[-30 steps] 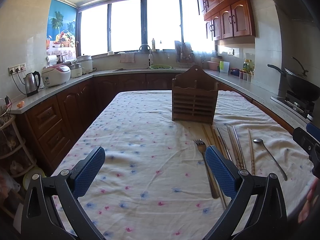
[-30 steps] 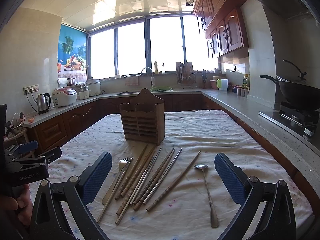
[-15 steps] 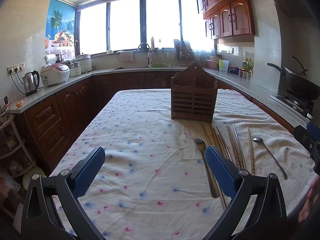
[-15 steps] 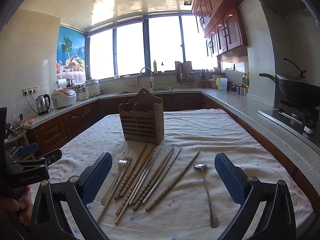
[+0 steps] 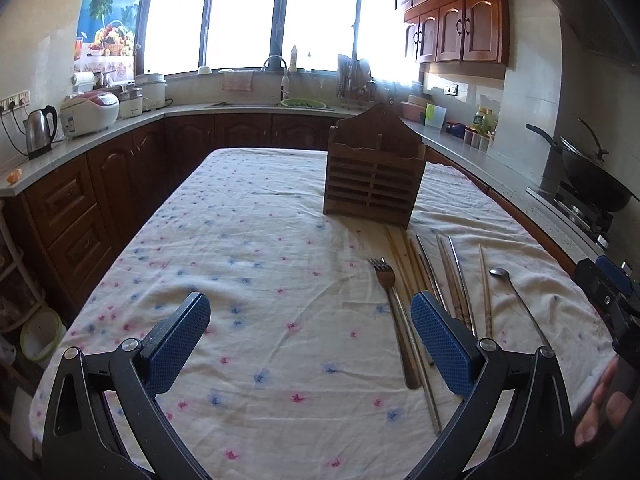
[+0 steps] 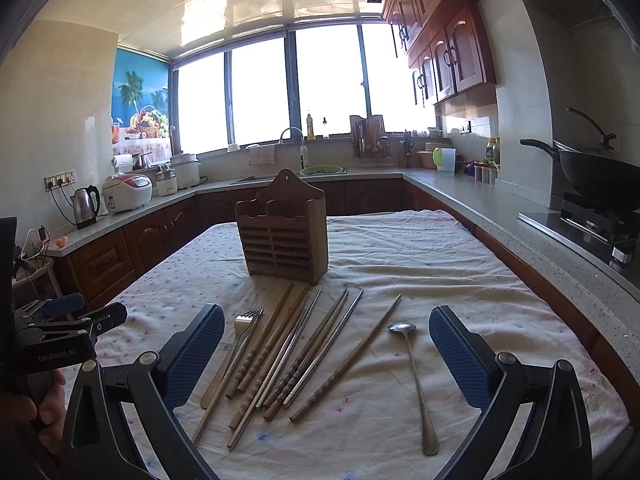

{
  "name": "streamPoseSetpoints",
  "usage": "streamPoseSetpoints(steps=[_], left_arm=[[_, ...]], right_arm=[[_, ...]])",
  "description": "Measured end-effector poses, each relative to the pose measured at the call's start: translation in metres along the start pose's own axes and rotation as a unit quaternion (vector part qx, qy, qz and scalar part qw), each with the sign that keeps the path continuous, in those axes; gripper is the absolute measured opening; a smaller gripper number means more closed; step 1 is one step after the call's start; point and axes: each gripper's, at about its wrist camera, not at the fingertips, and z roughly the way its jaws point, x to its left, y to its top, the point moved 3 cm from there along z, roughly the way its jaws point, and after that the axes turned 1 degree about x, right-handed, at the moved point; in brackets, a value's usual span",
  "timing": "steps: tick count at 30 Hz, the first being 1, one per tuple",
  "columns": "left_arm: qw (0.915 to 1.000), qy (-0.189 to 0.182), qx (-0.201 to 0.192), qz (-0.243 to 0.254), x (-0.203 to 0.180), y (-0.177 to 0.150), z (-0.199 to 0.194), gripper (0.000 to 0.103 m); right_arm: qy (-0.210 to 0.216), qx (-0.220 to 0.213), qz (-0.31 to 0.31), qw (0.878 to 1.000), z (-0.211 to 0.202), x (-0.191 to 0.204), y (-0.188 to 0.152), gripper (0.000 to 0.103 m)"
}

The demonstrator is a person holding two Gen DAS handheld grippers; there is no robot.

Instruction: Organize utensils

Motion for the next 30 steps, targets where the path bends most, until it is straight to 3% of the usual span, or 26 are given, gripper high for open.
streamPoseSetpoints(steps=[7,14,19,23,29,30], left_arm=[[0.9973,-0.034,0.063,-0.016,-0.006,0.007,0.037,0.102],[0.9932,-0.057,0.101,0.007,-0.027,0.020,0.073,0.095],[0.9864,-0.077,0.144,0.019,-0.039,0.024,0.106,0.080],[0.9792,-0.090,0.180,0.024,-0.047,0.023,0.133,0.072],[0.9646,-0.113,0.237,0.022,-0.051,0.016,0.166,0.050],[0.9658,-0.112,0.233,0.027,-0.052,0.017,0.166,0.048]], right_arm=[[-0.009,0.035,0.003,0.999,0.018,-0.011,0.003,0.103],[-0.019,0.113,0.038,0.993,0.059,-0.045,0.000,0.098],[-0.017,0.173,0.058,0.983,0.091,-0.067,-0.013,0.084],[-0.015,0.203,0.067,0.977,0.108,-0.077,-0.019,0.076],[-0.017,0.239,0.067,0.969,0.131,-0.086,-0.027,0.065],[-0.019,0.246,0.067,0.967,0.134,-0.087,-0.029,0.063]])
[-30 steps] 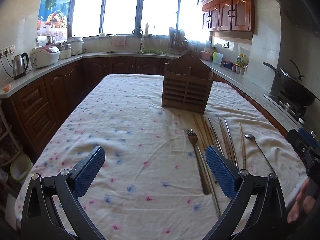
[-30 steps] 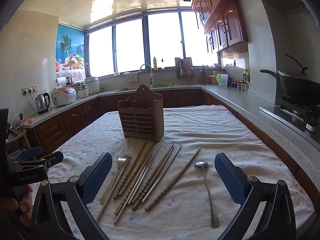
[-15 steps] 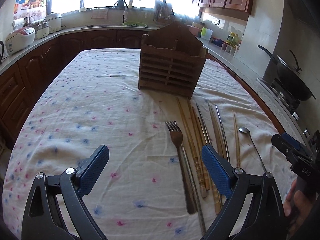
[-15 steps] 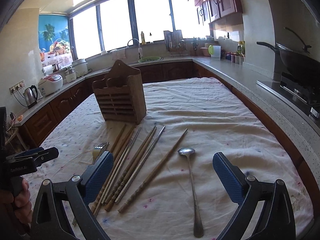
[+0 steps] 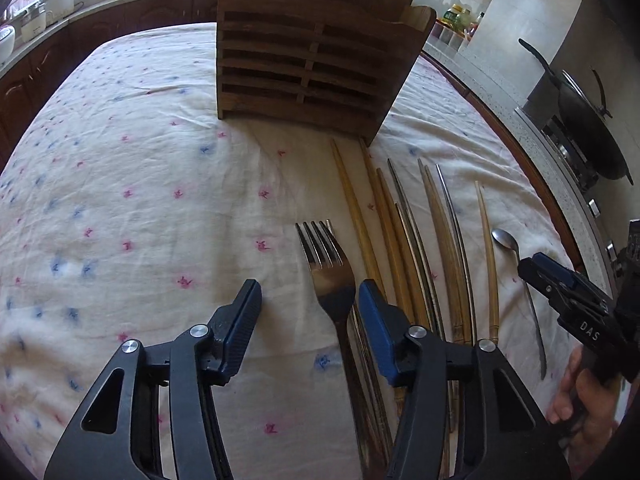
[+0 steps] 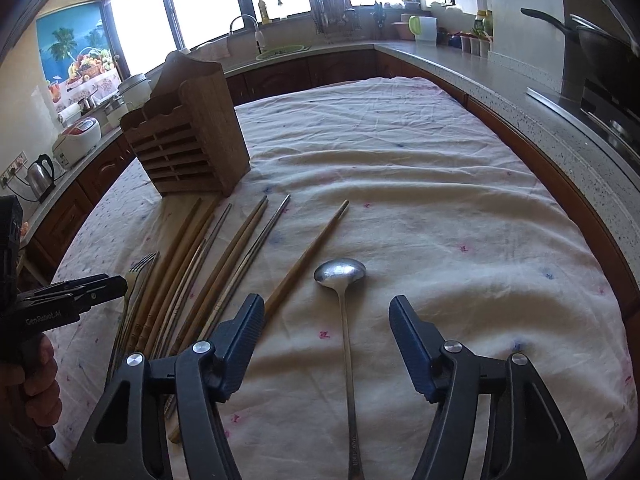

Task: Organize utensils
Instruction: 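Grasp the steel fork with the left tool while the right tool grasps the steel spoon, then lift the fork with the left tool toward the holder while the right tool carries the spoon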

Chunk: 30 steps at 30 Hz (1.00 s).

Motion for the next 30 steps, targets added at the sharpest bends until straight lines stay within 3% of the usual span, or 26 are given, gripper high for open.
streamPoseSetpoints(steps=[5,7,10,14,20,30], left_arm=[[0.9998,-0.007,0.010,0.016,-0.004,0.008,0.006,0.039],[0.9995,-0.007,0.011,0.027,-0.007,0.010,0.009,0.028],[0.9992,-0.008,0.010,0.037,-0.010,0.009,0.009,0.026],[0.9995,-0.018,-0.003,0.026,-0.002,0.007,-0.001,0.023],[0.9979,-0.038,-0.052,-0.003,0.013,0.007,-0.041,0.022],[0.9888,-0.044,-0.141,-0.022,0.030,0.016,-0.115,0.022]], right_arm=[[-0.002,0.032,-0.001,0.999,0.018,-0.002,0.000,0.045],[-0.012,0.032,-0.015,0.999,0.019,0.001,0.001,0.039],[-0.014,0.035,-0.018,0.999,0.020,0.002,0.004,0.006],[-0.001,0.023,-0.002,1.000,0.010,-0.001,0.007,0.005],[0.027,-0.017,0.018,0.999,-0.022,0.007,0.018,0.005],[0.091,-0.090,0.015,0.992,-0.078,0.044,0.056,0.005]])
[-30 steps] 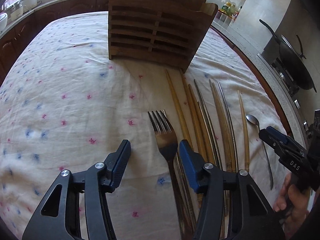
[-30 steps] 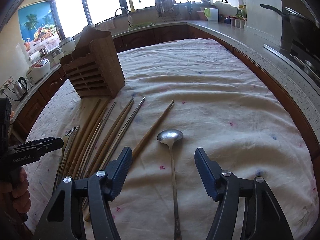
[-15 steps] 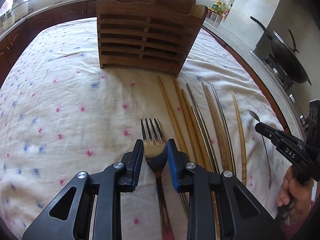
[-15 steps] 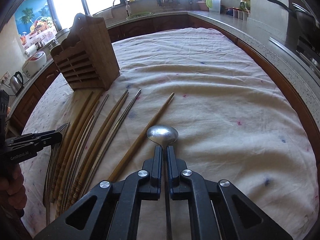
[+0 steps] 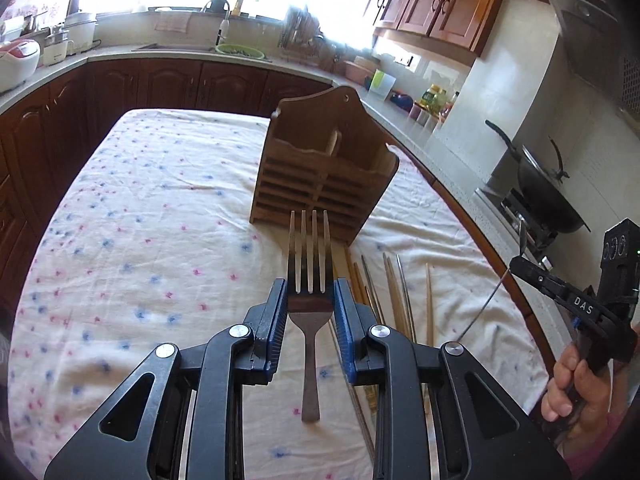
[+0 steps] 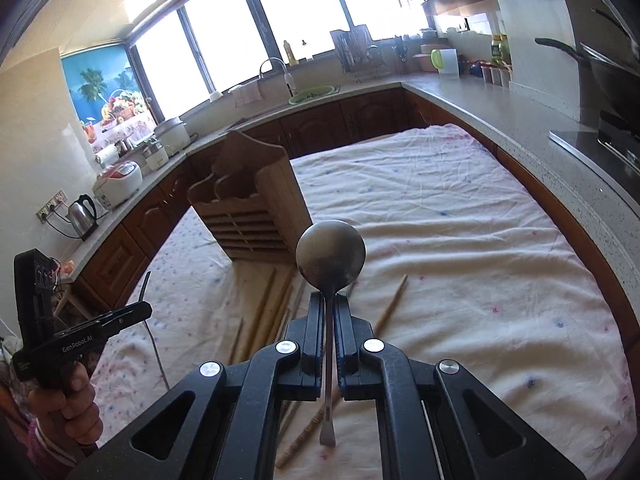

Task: Organize utensils
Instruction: 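Lift the fork with the left tool toward the holder while the right tool carries the spoon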

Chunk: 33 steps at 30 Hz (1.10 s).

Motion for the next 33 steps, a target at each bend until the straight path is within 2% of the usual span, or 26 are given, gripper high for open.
streamPoseSetpoints(steps=[6,17,22,27,33], left_arm=[[0.9993,0.005,-0.034,-0.010,0.013,0.014,-0.023,0.021],[0.9981,0.012,-0.060,-0.014,0.025,0.044,-0.032,0.021],[0.9967,0.008,-0.081,-0.006,0.020,0.075,-0.029,0.021],[0.9941,0.000,-0.109,-0.001,0.012,0.121,-0.022,0.021],[0.9907,0.002,-0.136,-0.005,0.007,0.171,0.003,0.021]], right_arm=[[0.026,-0.030,-0.012,0.999,-0.009,0.024,0.023,0.005],[0.050,-0.050,-0.022,0.997,0.003,0.048,0.054,0.004],[0.059,-0.068,-0.019,0.996,0.008,0.055,0.077,0.004],[0.067,-0.100,-0.017,0.993,0.014,0.064,0.111,0.004],[0.064,-0.132,-0.010,0.989,0.036,0.067,0.149,0.004]])
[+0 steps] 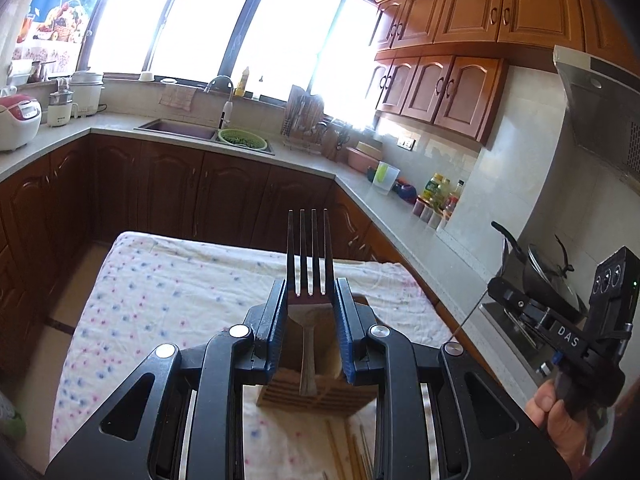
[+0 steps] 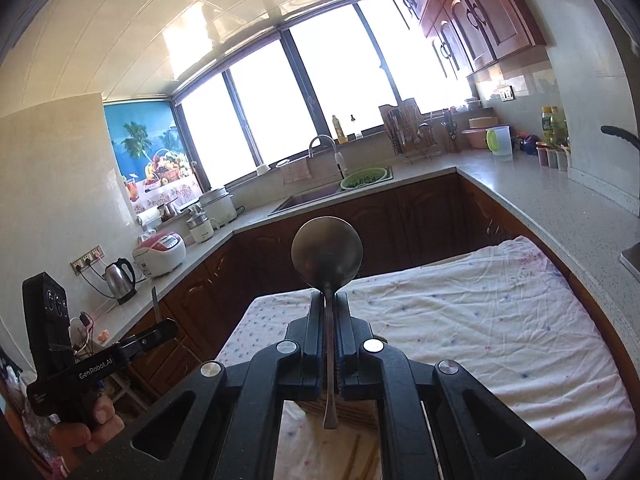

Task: Organize utensils
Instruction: 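Lift the fork with the left tool toward the holder while the right tool carries the spoon, then lower the fork into the holder and open the left tool while the right tool drops the spoon in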

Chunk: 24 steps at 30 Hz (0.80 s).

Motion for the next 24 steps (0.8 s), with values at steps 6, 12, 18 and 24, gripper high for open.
streamPoseSetpoints(steps=[6,12,18,24], left_arm=[[0.9999,0.012,0.004,-0.001,0.007,0.003,0.050,0.021],[0.9991,0.019,0.036,-0.004,0.013,-0.023,0.088,0.021],[0.9972,0.016,0.072,-0.011,0.019,-0.051,0.109,0.022],[0.9963,0.029,0.077,0.025,0.004,-0.059,0.112,0.022]], right_arm=[[-0.015,0.003,0.017,1.000,0.040,-0.017,0.000,0.004],[-0.028,0.033,0.025,0.999,0.070,-0.033,-0.029,0.004],[-0.035,0.067,0.021,0.997,0.087,-0.038,-0.056,0.005],[-0.038,0.089,0.024,0.995,0.096,-0.042,-0.071,0.004]])
